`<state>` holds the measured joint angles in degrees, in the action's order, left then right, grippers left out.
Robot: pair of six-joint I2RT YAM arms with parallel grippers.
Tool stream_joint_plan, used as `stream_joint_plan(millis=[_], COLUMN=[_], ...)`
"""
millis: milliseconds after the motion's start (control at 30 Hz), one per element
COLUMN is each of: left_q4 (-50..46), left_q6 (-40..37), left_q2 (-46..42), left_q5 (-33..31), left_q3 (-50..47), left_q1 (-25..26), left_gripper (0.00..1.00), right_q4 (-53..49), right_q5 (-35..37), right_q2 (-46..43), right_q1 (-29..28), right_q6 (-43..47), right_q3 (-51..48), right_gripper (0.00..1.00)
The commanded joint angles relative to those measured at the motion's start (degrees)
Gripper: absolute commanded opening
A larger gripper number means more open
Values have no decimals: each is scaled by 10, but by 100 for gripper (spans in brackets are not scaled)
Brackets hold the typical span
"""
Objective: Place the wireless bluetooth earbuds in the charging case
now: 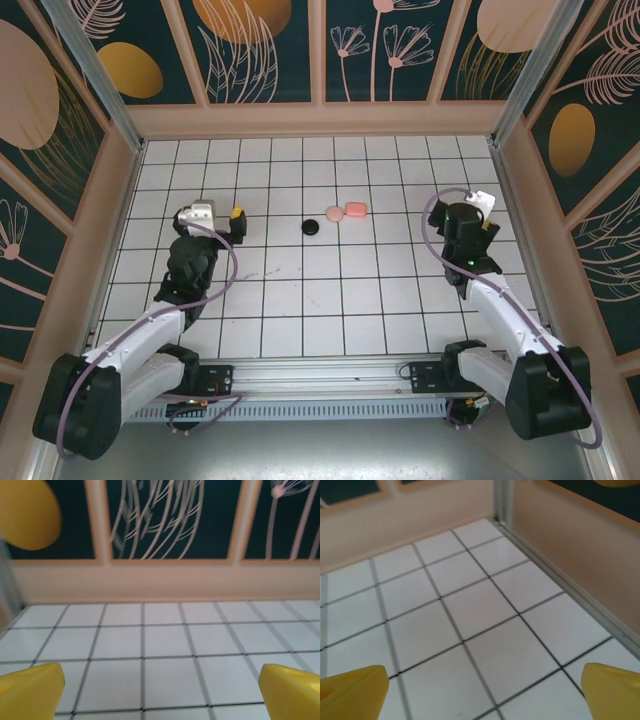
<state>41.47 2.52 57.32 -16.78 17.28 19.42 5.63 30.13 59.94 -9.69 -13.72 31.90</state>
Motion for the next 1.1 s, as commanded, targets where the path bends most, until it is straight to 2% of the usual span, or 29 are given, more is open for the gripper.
stream_joint_plan(millis=[0, 133, 300, 400, 600, 633, 667, 700, 767, 900, 1067], left_q4=[153, 277, 324, 341, 410, 369, 338, 341, 331, 313, 315], left_q6=[-65, -64, -52, -40, -3, 2, 3, 9, 9, 17, 16], left_q2=[30, 90, 164, 211, 303, 297, 295, 301, 301, 302, 301], left_q5=[-93, -80, -12, 51, 162, 173, 194, 208, 213, 179, 175], left_q3=[-62, -111, -104, -91, -82, -63, -52, -48, -43, -35, -35], left_q1=[-10, -36, -92, -128, -191, -196, -205, -211, -215, -215, -213], left_gripper=[99, 99, 99, 99, 99, 99, 99, 99, 99, 99, 99], right_q4=[159, 298, 457, 561, 740, 755, 708, 678, 653, 654, 654], right_q5=[16, -6, -45, -88, -242, -254, -279, -313, -337, -310, -311], right_q2=[21, 51, 121, 175, 276, 287, 278, 283, 283, 284, 282], right_q1=[26, 35, 37, 45, 94, 97, 104, 116, 130, 116, 116], right_q6=[40, 67, 103, 128, 131, 134, 132, 130, 121, 129, 129], right_q3=[-56, -123, -170, -192, -233, -229, -212, -194, -183, -183, -183], right_gripper=[99, 99, 99, 99, 99, 99, 99, 99, 99, 99, 99])
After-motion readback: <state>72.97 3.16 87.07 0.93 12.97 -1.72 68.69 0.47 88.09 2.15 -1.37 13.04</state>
